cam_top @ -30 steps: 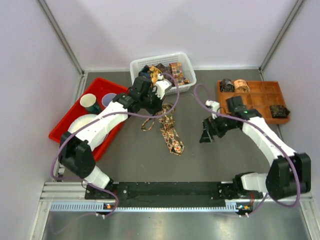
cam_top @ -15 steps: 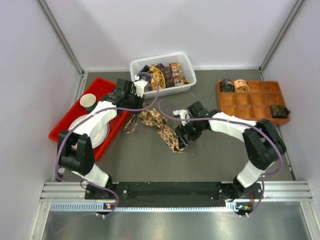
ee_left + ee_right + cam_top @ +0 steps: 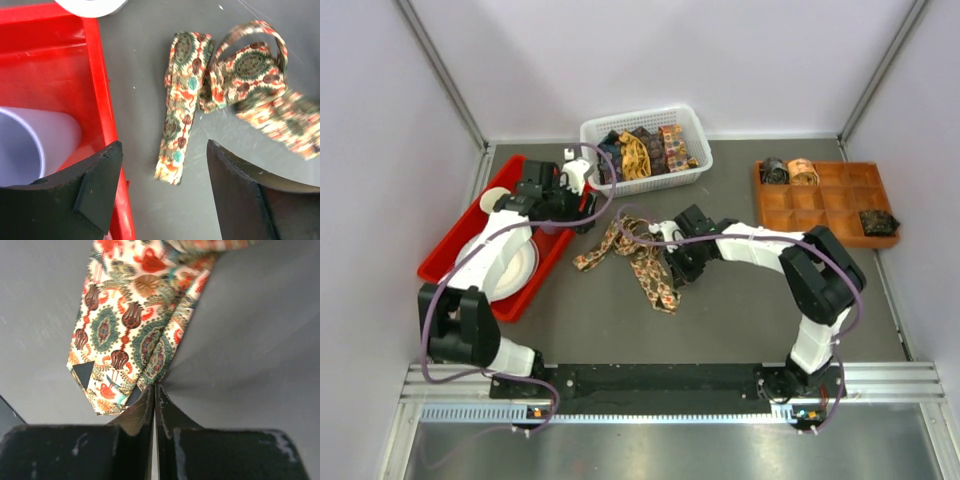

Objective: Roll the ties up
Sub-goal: Flatten out the tie at the center of the board.

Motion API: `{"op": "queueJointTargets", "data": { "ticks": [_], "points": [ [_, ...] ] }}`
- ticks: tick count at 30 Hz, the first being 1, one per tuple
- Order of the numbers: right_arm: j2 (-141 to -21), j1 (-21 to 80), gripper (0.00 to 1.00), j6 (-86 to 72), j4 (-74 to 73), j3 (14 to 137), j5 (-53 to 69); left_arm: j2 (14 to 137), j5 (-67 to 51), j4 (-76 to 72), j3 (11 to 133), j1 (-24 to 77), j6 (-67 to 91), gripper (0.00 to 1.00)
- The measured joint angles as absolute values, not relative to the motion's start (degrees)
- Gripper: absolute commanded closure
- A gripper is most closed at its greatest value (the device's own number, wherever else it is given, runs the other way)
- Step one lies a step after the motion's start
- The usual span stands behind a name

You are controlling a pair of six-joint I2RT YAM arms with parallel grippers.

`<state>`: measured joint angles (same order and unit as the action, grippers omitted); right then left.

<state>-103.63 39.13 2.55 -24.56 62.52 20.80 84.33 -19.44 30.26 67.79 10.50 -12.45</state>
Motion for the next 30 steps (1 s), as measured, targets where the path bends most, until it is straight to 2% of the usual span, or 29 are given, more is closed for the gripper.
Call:
{"op": "queueJointTargets", "data": {
  "ticks": [6, 13, 16, 21, 22, 23, 25, 26, 28, 30],
  "points": [
    [-93.86, 29.67, 1.00, 7.75, -35.20, 56.90, 21.04, 75.85, -21.43, 30.09, 60.25, 10.76, -22.24, 0.27],
    [-78.24, 20.82, 1.00, 20.47, -45.47, 56.21, 17.74, 74.43, -26.06, 29.87, 54.06, 10.96, -33.91, 0.28],
    [-75.72, 15.42, 1.00, 27.24, -48.60, 56.18, 15.88, 73.76, -26.55, 29.74, 51.51, 12.45, -39.40, 0.30],
    [-75.79, -0.05, 0.98, 38.74, -52.95, 55.51, 13.54, 76.55, -22.83, 28.10, 50.13, 17.91, -47.13, 0.34],
    [-75.94, -2.07, 0.90, 40.16, -53.45, 55.51, 13.30, 77.73, -22.02, 27.51, 50.13, 18.61, -48.10, 0.34],
    [-76.25, -3.92, 0.64, 41.32, -54.08, 55.53, 13.28, 78.78, -21.34, 27.09, 50.15, 18.98, -48.58, 0.34],
    [-76.69, -5.37, 0.41, 43.42, -56.27, 55.57, 14.83, 81.34, -19.77, 26.48, 50.26, 19.40, -49.54, 0.33],
    [-76.69, -5.08, 0.21, 43.29, -57.08, 55.59, 15.97, 82.06, -19.25, 26.44, 50.28, 19.40, -49.69, 0.32],
    [-76.62, -3.51, 0.11, 42.87, -57.95, 55.59, 17.87, 83.07, -18.04, 26.63, 50.59, 19.40, -49.71, 0.32],
    [-76.53, 0.43, 0.10, 42.11, -57.49, 55.51, 19.09, 83.55, -16.47, 26.57, 51.05, 19.27, -49.67, 0.29]
  ]
}}
